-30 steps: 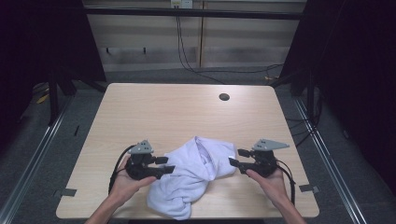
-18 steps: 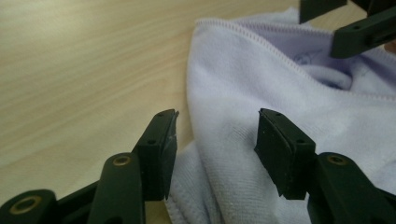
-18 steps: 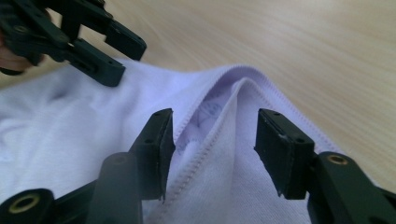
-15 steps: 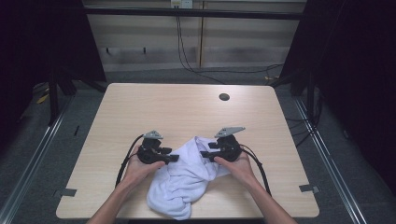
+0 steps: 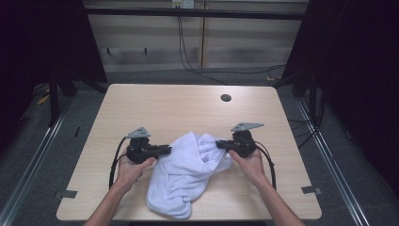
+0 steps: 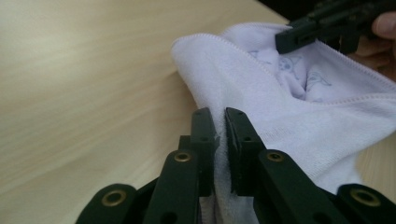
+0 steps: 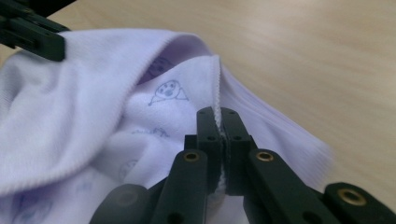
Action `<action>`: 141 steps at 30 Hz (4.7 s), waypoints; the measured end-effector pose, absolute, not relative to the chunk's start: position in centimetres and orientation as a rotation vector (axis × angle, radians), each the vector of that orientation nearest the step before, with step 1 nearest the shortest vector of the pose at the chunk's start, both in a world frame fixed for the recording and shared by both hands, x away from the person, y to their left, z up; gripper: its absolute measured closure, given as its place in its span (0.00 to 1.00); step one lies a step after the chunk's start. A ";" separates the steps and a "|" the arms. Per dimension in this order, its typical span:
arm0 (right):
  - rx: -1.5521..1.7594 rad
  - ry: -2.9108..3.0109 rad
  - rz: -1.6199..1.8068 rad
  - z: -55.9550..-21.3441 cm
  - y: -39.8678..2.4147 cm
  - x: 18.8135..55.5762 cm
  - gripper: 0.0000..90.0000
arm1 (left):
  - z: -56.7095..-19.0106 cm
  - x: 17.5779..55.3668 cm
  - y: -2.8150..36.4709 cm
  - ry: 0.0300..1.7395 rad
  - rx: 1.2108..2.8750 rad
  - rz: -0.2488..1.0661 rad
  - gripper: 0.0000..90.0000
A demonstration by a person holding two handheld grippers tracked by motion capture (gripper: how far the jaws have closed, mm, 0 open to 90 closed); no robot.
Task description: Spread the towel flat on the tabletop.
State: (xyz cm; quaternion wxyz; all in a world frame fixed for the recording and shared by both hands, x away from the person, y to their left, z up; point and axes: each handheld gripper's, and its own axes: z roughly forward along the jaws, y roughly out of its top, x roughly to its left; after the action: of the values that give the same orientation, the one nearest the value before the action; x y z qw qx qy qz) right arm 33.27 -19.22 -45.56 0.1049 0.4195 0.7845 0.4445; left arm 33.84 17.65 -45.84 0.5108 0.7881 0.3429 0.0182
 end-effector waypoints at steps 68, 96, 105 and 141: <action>1.362 2.410 1.118 -48.5 -22.6 22.4 0.72 | -46.5 23.3 20.0 0.682 2.067 0.110 0.80; 1.053 2.556 1.214 -50.6 -11.1 36.7 0.59 | -49.1 36.6 14.6 0.851 2.130 0.104 0.73; 1.124 2.442 1.192 -49.7 -12.6 36.6 0.95 | -45.0 36.2 18.7 0.881 1.905 0.214 0.93; 1.481 1.980 1.081 -45.0 -28.1 35.2 0.56 | -44.1 29.3 28.9 1.039 1.759 0.338 0.59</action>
State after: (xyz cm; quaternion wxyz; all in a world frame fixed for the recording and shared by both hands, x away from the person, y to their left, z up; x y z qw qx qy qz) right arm 35.20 -28.08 -44.97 0.2197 0.5354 0.7158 0.3907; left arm 29.25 28.90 -44.07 0.5103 0.7304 0.4317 0.1403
